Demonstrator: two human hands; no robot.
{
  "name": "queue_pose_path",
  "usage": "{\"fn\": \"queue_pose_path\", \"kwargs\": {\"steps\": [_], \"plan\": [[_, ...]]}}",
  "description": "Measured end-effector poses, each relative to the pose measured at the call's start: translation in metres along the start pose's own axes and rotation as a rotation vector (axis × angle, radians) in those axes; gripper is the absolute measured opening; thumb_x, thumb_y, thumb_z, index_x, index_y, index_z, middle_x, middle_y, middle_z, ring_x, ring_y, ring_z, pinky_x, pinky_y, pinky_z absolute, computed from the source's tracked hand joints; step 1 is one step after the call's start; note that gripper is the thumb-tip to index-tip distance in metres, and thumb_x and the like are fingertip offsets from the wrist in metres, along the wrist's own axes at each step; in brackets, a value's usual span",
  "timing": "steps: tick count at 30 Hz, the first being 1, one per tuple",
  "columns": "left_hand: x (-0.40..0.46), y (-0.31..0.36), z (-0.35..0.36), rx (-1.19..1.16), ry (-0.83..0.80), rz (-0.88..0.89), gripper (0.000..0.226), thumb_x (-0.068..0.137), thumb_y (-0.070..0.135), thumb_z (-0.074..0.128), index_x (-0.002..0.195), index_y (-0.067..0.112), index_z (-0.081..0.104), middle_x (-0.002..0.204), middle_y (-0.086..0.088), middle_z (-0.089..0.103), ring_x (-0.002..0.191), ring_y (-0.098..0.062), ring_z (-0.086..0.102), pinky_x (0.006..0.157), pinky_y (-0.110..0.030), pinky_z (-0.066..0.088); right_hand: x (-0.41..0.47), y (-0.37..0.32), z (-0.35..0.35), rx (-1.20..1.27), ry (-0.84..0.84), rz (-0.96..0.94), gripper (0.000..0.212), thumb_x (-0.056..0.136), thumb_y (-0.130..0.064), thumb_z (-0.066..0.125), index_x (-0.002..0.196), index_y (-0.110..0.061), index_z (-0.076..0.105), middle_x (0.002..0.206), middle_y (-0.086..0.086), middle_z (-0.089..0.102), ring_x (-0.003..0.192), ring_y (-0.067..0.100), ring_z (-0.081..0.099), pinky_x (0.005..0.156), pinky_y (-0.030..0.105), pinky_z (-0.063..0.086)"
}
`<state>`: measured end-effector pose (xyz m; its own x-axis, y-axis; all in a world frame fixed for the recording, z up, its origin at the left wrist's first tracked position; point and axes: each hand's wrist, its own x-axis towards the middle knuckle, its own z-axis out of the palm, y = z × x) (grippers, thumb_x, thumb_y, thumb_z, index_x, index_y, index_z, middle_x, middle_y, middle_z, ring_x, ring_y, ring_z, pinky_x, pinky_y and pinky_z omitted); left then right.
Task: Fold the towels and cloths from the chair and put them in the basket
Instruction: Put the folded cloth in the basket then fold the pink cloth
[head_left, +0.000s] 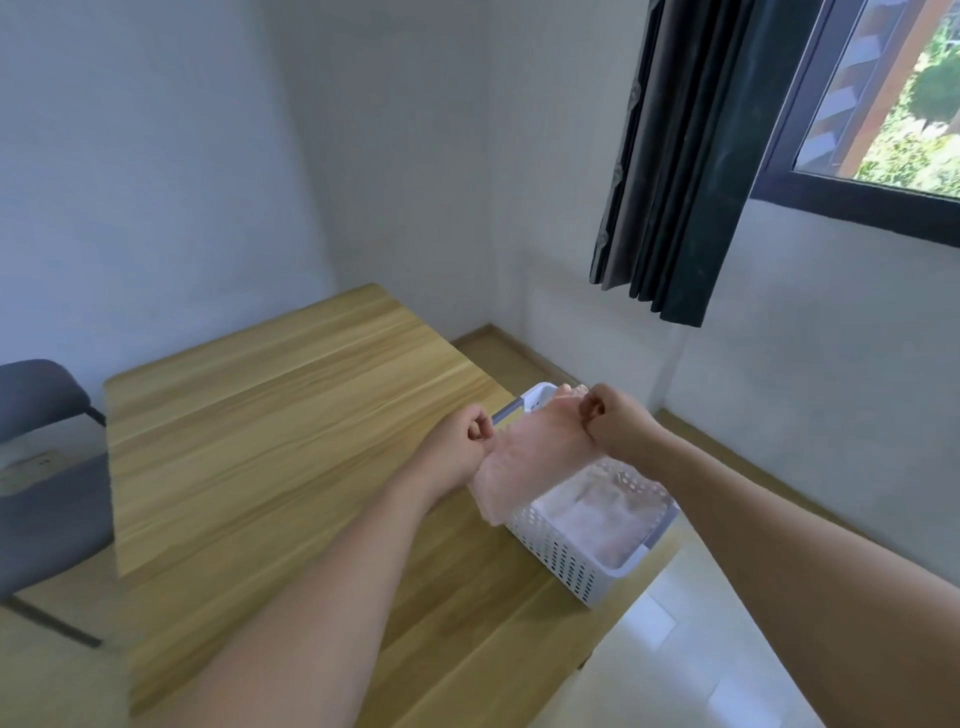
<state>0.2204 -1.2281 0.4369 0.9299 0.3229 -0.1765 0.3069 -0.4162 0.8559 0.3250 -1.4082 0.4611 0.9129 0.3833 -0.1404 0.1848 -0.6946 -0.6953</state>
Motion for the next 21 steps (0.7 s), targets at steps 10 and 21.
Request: {"fn": "queue_pose_path", "kwargs": {"steps": [10, 21], "plan": [[0.137, -0.026, 0.085, 0.351, 0.044, -0.17, 0.03, 0.077, 0.0, 0.04, 0.071, 0.024, 0.057, 0.086, 0.005, 0.064, 0.09, -0.022, 0.059, 0.076, -0.03, 0.044, 0.153, 0.078, 0.02, -0.001, -0.191, 0.049, 0.014, 0.089, -0.014, 0.047, 0.101, -0.009, 0.052, 0.093, 0.003, 0.053, 0.08, 0.021, 0.047, 0.054, 0.025, 0.033], [0.194, -0.09, 0.135, 0.971, -0.166, -0.34, 0.028, 0.086, 0.009, 0.042, 0.11, 0.013, 0.056, 0.119, -0.008, 0.058, 0.112, -0.029, 0.056, 0.081, -0.037, 0.041, 0.191, 0.138, 0.108, -0.194, -0.358, -0.012, 0.034, 0.094, -0.004, 0.028, 0.123, -0.011, 0.047, 0.128, 0.011, 0.059, 0.117, 0.026, 0.057, 0.093, 0.03, 0.044]]}}
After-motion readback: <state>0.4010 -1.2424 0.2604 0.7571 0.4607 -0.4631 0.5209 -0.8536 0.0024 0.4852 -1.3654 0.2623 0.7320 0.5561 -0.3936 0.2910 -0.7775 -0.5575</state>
